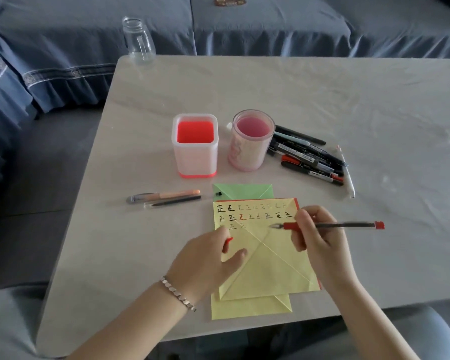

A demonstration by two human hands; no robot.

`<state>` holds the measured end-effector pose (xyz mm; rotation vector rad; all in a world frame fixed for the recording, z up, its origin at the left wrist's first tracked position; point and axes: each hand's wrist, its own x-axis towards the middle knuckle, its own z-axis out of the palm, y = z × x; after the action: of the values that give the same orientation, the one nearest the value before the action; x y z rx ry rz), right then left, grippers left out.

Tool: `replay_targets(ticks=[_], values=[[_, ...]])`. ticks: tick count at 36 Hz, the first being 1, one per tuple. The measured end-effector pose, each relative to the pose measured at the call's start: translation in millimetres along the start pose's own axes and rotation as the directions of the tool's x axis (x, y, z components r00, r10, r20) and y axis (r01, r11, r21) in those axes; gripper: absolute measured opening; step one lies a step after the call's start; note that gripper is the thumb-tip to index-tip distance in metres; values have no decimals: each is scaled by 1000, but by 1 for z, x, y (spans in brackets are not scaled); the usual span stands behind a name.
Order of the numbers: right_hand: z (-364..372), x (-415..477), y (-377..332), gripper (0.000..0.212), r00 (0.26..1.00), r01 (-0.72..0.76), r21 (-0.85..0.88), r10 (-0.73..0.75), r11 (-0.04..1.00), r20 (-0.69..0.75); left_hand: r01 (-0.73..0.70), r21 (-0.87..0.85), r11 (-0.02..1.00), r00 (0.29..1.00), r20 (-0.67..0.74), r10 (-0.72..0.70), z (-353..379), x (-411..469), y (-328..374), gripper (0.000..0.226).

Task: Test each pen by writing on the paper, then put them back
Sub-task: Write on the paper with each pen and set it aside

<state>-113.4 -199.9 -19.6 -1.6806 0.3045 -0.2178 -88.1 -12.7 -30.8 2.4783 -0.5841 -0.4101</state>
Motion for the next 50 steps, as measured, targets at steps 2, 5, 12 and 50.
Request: replay_targets(ticks=[2,5,12,50], values=[[-2,6,6,20,1000,-5,-15,4,1000,-20,-49,63,997,991,-118,56,7,3,-9,28],[3,14,14,20,999,-39,20,39,999,-12,-153,153,976,935,-298,193,26,9,-22,23],[37,30,29,21,991,-63,-24,59,998,-123,-93,156,983,969,-211,125,55,15,-37,69],[59,29,57,43,940,3,-292,-102,956,-324,-128,120,984,912,-375,164,64,19,-43,49]])
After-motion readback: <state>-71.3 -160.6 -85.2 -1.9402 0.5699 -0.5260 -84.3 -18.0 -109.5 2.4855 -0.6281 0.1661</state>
